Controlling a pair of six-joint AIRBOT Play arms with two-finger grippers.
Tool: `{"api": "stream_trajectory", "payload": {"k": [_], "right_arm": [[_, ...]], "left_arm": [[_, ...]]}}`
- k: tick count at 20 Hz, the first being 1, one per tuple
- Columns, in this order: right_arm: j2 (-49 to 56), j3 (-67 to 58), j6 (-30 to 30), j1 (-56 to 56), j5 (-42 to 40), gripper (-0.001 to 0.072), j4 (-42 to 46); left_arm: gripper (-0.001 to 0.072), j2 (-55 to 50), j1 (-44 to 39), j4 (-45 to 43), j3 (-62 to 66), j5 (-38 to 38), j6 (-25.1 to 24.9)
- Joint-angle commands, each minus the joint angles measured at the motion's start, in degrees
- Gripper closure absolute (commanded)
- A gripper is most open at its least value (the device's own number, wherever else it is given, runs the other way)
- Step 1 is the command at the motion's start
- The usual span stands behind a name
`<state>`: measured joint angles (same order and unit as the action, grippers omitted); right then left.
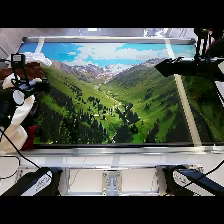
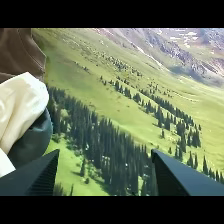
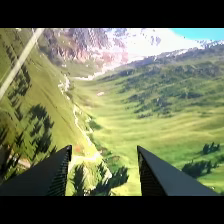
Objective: Fold the shirts.
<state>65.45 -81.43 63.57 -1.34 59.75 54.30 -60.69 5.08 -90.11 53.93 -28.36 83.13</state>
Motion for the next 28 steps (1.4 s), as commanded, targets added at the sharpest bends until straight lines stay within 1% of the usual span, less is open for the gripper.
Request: {"api": "stream_trajectory", "payload": {"k": [1,2,3,4,5,6,7,8,9,10,11,12,13,14,15,17,18,20,25,27,28], "right_arm": [[0.0,-0.1,0.2,0.0,-3.7,0.0256,-1.6],[0.0,-0.1,0.2,0.0,-4.2,0.0256,-1.6],[0.0,-0.1,0.2,0.0,-4.4,0.0255,-1.6],[0.0,-0.1,0.2,0.0,-4.4,0.0256,-1.7],[0.0,-0.1,0.2,0.0,-4.4,0.0255,-1.8],[0.0,-0.1,0.2,0.0,-4.9,0.0256,-1.8],[0.0,-0.1,0.2,0.0,-4.9,0.0256,-1.8],[0.0,-0.1,0.2,0.0,-4.8,0.0255,-1.8],[0.0,-0.1,0.2,0.0,-4.6,0.0255,-1.8],[0.0,-0.1,0.2,0.0,-4.6,0.0252,-2.0],[0.0,-0.1,0.2,0.0,-4.5,0.0204,-2.4],[0.0,-0.1,0.2,0.0,-4.1,0.0129,-2.9],[0.0,-0.1,0.2,0.0,-3.5,0.0107,-3.0],[0.1,-0.1,0.2,0.0,-3.0,0.0107,-2.9],[0.1,-0.1,0.2,0.0,-2.7,0.0107,-2.9],[0.1,-0.1,0.2,0.0,-2.6,0.0107,-2.9],[0.1,-0.1,0.2,0.0,-2.4,0.0107,-2.9],[0.1,-0.1,0.2,0.0,-2.3,0.0107,-2.9],[0.1,-0.1,0.2,0.0,-2.3,0.0108,-3.2],[0.1,-0.1,0.2,0.0,-2.3,0.0108,-4.0],[0.1,-0.1,0.2,0.0,-2.4,0.0109,-4.6]], "left_arm": [[0.0196,0.0,0.2,-3.4,0.0,0.3,0.0],[0.0459,0.1,0.5,-6.6,0.0,0.1,0.0],[0.0545,0.2,1.2,-11.4,0.1,0.1,0.0],[0.0529,0.2,2.3,-15.9,0.2,0.1,0.5],[0.0368,0.2,4.3,-20.2,0.8,-1.1,2.9],[0.032,0.2,6.8,-23.2,1.8,-3.9,7.8],[0.0314,0.2,10.4,-25.3,2.8,-7.5,12.4],[0.02,0.2,14.4,-25.6,3.5,-11.0,14.2],[0.0049,0.2,18.3,-25.2,3.9,-14.8,16.2],[-0.0013,0.2,22.4,-24.7,4.1,-19.8,19.6],[-0.0013,0.1,25.9,-24.7,4.1,-24.8,22.3],[-0.0013,-0.3,29.7,-24.7,4.1,-28.0,24.5],[-0.0013,-0.7,32.8,-24.6,4.1,-28.8,26.9],[-0.0013,-1.1,35.8,-22.9,4.1,-28.3,29.2],[-0.0013,-1.5,38.4,-19.9,4.1,-27.1,30.4],[-0.0013,-3.0,42.6,-12.6,4.1,-24.8,30.6],[-0.0013,-4.0,44.3,-9.3,4.1,-24.9,30.5],[-0.0013,-5.6,46.1,-5.8,4.1,-25.5,30.5],[-0.001,-10.6,46.4,-5.2,4.1,-24.5,30.5],[-0.0001,-12.4,46.4,-5.2,4.1,-23.4,30.5],[0.0018,-12.9,46.4,-5.2,4.1,-22.5,30.5]]}}
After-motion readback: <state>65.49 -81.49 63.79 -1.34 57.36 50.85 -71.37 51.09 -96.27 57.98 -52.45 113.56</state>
